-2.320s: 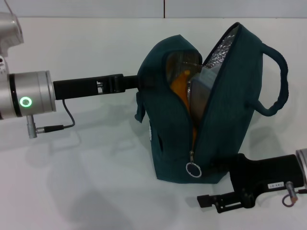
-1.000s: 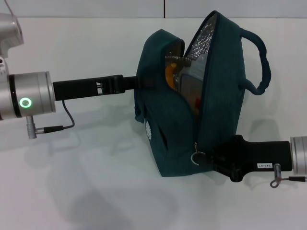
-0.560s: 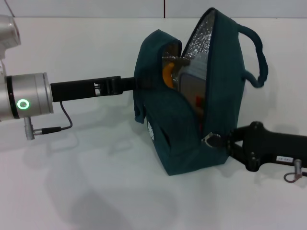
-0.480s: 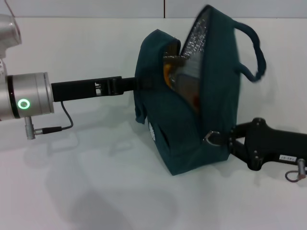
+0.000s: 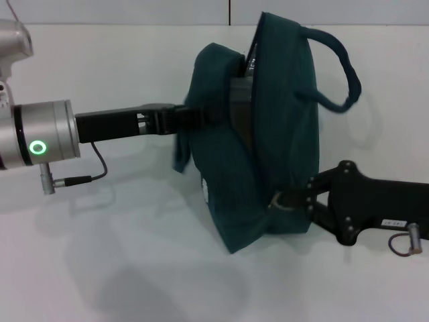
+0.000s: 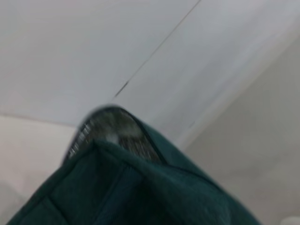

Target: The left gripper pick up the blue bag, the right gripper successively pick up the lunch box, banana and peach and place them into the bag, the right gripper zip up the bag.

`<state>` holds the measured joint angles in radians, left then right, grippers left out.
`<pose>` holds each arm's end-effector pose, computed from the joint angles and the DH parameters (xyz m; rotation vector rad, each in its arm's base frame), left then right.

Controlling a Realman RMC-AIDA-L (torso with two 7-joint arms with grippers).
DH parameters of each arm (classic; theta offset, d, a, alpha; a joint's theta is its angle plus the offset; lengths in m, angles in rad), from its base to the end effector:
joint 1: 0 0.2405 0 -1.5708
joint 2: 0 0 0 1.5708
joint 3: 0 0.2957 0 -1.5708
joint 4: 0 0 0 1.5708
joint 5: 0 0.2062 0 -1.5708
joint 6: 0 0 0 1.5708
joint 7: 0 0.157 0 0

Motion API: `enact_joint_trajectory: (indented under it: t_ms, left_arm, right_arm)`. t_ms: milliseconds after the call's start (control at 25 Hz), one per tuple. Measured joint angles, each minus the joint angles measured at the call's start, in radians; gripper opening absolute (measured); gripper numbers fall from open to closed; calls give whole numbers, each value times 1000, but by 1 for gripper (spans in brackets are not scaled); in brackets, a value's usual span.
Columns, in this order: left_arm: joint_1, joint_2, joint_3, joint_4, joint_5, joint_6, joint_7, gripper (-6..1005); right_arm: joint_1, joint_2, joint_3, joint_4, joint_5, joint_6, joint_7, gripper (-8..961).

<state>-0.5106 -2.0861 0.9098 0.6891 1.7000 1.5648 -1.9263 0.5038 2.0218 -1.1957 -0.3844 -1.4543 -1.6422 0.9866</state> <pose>-0.2419 0.3501 -0.0353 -2.6382 -1.2842 -1.0442 0.2596 0.3038 -0.0648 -2.8447 0.2578 1.0565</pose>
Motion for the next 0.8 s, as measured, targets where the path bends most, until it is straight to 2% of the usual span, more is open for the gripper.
enact_joint_trajectory:
  t_ms: [200,360,560,800]
  left_arm:
    - [13,7,-6,-34,-81,-2,68,282]
    - [20,8,-19,-35,-82,-8,72,435]
    - [21,9,-19,-35,-82,-14,80,563]
    - [22,9,-20,-36,-82,-14,82,566]
  right_arm:
    - [18,-8,-98,-5,-9,42,55,15]
    - [21,-14,-97,-15,-46,69,105,15]
    - [30,-21,-96,-23,-121,119,198,15]
    - [15,-37,-86,-74,-182,93,270,15]
